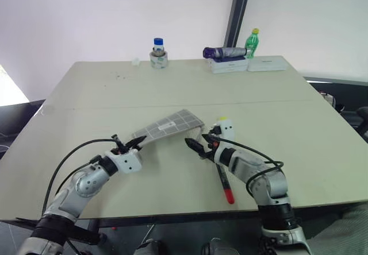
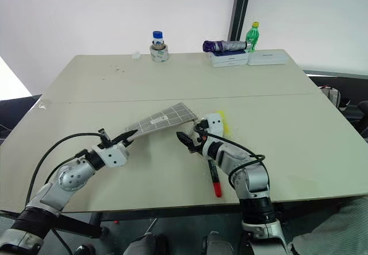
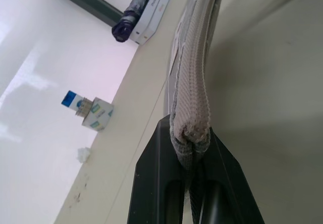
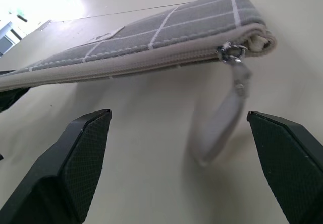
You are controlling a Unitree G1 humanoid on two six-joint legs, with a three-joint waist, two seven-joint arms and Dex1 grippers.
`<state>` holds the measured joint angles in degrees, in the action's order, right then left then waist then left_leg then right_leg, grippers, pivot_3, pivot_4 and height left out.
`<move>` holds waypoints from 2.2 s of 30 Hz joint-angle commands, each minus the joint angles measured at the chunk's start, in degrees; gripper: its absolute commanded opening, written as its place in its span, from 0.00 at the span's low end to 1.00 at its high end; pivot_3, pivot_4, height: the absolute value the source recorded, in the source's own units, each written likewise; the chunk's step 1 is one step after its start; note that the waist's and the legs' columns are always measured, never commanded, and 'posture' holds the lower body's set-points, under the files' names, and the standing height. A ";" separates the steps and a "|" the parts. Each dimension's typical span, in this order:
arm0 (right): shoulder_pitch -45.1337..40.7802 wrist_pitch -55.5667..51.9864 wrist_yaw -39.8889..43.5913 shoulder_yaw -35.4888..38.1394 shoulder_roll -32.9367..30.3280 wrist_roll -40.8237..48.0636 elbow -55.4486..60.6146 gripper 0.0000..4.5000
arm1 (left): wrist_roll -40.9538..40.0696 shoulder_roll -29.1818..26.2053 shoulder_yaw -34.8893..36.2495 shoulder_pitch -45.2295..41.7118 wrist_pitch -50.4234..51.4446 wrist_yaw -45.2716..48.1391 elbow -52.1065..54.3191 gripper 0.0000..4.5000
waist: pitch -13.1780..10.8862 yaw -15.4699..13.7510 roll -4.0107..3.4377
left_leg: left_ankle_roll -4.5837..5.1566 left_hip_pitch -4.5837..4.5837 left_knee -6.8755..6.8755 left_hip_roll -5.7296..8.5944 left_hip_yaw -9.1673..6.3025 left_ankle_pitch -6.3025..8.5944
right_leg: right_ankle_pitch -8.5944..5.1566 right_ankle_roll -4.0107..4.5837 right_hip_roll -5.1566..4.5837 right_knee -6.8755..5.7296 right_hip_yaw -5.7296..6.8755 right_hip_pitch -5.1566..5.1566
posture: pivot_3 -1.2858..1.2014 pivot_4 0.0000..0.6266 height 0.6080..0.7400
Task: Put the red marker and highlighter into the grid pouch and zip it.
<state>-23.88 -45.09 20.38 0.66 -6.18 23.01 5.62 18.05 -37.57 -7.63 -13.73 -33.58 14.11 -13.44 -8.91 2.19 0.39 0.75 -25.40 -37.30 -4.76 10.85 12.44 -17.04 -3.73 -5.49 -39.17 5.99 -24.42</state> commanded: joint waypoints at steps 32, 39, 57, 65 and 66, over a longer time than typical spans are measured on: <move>-8.55 19.87 11.39 -20.01 -7.44 -17.35 -4.59 0.01 | 0.36 4.77 1.27 -0.10 7.53 0.66 5.42 0.00 | -0.01 -0.13 0.03 | 0.25 0.01 0.01 -0.01 0.01 0.15 | 0.00 0.00 0.01 0.04 0.01 0.01 | 0.52 0.24 1.00; -12.07 27.02 19.72 -25.27 -7.22 -19.74 -7.07 0.01 | 1.69 6.02 0.24 -0.82 10.72 0.81 6.55 0.00 | -0.01 0.12 0.03 | 0.25 0.01 0.03 -0.02 0.01 0.15 | 0.00 0.00 0.02 0.04 0.01 -0.01 | 0.52 0.24 1.00; -16.17 40.78 31.61 -27.81 -5.46 -22.46 -12.90 0.01 | 3.02 7.84 -0.19 -2.02 14.33 2.02 8.95 0.00 | -0.01 0.03 0.03 | -0.03 0.01 0.02 -0.02 0.01 -0.02 | 0.00 0.00 0.01 0.04 0.03 0.00 | 0.52 0.24 1.00; -14.79 38.47 34.15 -23.11 -6.45 -18.07 -12.33 0.32 | 2.57 7.78 0.03 -2.46 14.47 1.98 8.92 0.00 | -0.01 -0.01 0.04 | -0.03 0.01 0.02 -0.02 0.00 -0.02 | 0.00 0.00 0.01 0.04 0.03 0.00 | 0.52 0.24 1.00; -14.50 38.27 34.17 -22.90 -6.76 -18.10 -12.06 0.42 | 2.55 7.77 0.03 -2.55 14.50 1.97 8.88 0.00 | -0.01 0.01 0.04 | -0.03 0.01 0.02 -0.02 0.00 -0.02 | 0.00 0.00 0.01 0.04 0.03 0.00 | 0.52 0.24 1.00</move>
<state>-38.52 -7.07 54.53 -23.77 -12.85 3.65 -9.11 20.79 -29.74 -8.30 -15.65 -18.98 16.27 -6.35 -8.92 2.20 0.42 0.73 -25.39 -37.29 -4.78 10.85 12.43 -17.04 -3.73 -5.48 -39.13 6.02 -24.41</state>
